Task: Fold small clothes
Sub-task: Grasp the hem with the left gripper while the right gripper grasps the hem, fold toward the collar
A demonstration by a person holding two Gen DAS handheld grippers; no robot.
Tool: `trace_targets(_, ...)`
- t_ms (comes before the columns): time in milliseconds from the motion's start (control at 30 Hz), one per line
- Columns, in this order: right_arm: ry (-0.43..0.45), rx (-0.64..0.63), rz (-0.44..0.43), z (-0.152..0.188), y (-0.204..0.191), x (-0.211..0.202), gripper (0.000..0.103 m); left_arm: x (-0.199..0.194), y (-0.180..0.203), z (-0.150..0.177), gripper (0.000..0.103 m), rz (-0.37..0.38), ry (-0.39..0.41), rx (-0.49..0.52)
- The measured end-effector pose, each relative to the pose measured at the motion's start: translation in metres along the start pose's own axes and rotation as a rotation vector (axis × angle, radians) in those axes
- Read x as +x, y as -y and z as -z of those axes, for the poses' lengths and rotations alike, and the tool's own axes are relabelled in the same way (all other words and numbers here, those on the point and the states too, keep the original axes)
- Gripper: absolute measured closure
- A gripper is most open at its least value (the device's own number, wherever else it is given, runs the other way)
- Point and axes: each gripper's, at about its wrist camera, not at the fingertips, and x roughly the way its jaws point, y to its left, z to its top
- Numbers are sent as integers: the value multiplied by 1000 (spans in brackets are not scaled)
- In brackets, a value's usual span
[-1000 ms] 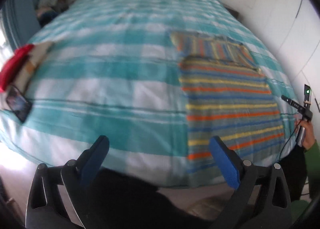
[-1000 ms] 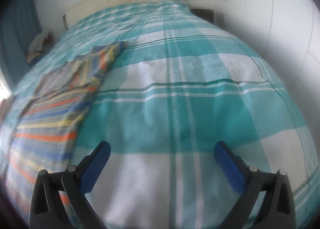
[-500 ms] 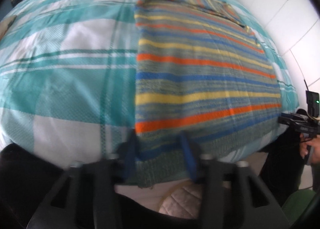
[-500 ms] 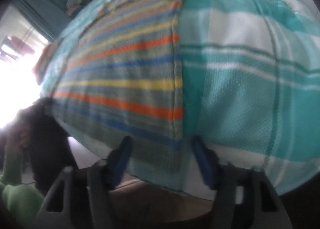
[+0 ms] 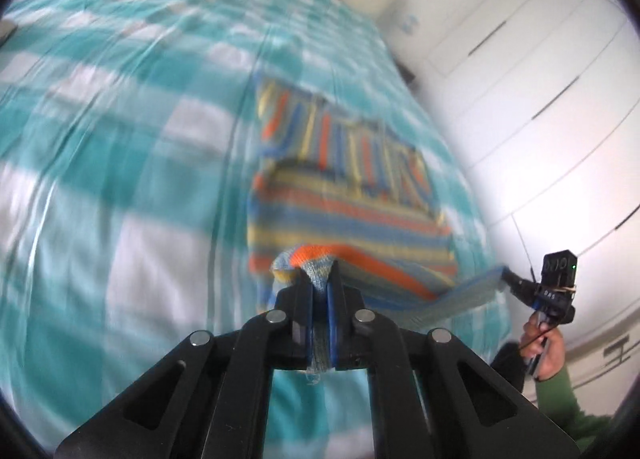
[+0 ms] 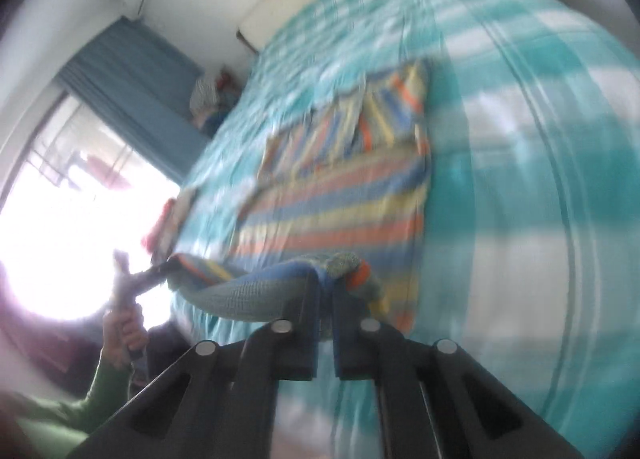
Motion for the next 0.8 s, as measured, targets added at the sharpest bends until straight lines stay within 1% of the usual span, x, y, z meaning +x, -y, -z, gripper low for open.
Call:
trace_targets(67, 43, 5, 31, -33, 10, 21, 98, 23, -3, -35, 100, -17, 14, 9)
trace_targets(133, 63, 15, 56, -66, 21, 45, 98, 46, -7, -63, 100, -27, 16, -1)
trace_targets(267, 57, 90, 65, -123, 48, 84, 98, 93, -22, -113, 100, -25, 3, -48)
trace_targets(333, 64, 131, 76, -147, 67, 91, 98, 116, -29, -135, 100, -29, -9, -71)
trace_targets(400, 78, 177, 55, -170, 84, 109, 98, 143, -37, -159, 99, -30, 10, -103)
trace_targets(433, 108, 220, 35, -181, 98, 119, 98, 160, -45, -175, 93, -39, 28, -139)
trace_targets(467, 151, 267, 9, -189, 110, 126, 96, 171, -55, -185, 84, -62, 43, -200)
trace_targets(500, 209, 338, 15, -194, 125, 130, 91, 178, -67, -190, 77, -90, 52, -282)
trace_targets(533, 238, 386, 25, -195, 134, 130, 74, 181, -76, -190, 62, -92, 63, -339)
trace_targets(567, 255, 410, 25, -195, 138, 127, 68, 178, -85, -186, 54, -67, 85, -389)
trace_targets(600, 265, 398, 27, -195, 137, 120, 67, 173, -90, -183, 51, -50, 90, -399)
trace_targets(633, 262, 332, 47, -195, 129, 110, 67, 169, -92, -179, 45, -44, 83, -386)
trace_targets(700, 224, 187, 96, -190, 108, 94, 67, 155, -90, -165, 40, -72, 48, -305)
trace_targets(733, 181, 100, 120, -182, 95, 86, 67, 147, -87, -156, 35, -87, 31, -262)
trace_targets(767, 136, 34, 124, -171, 83, 79, 67, 137, -83, -141, 30, -101, 12, -218)
trace_targets(800, 98, -14, 118, -159, 74, 73, 67, 129, -80, -129, 27, -103, 0, -192)
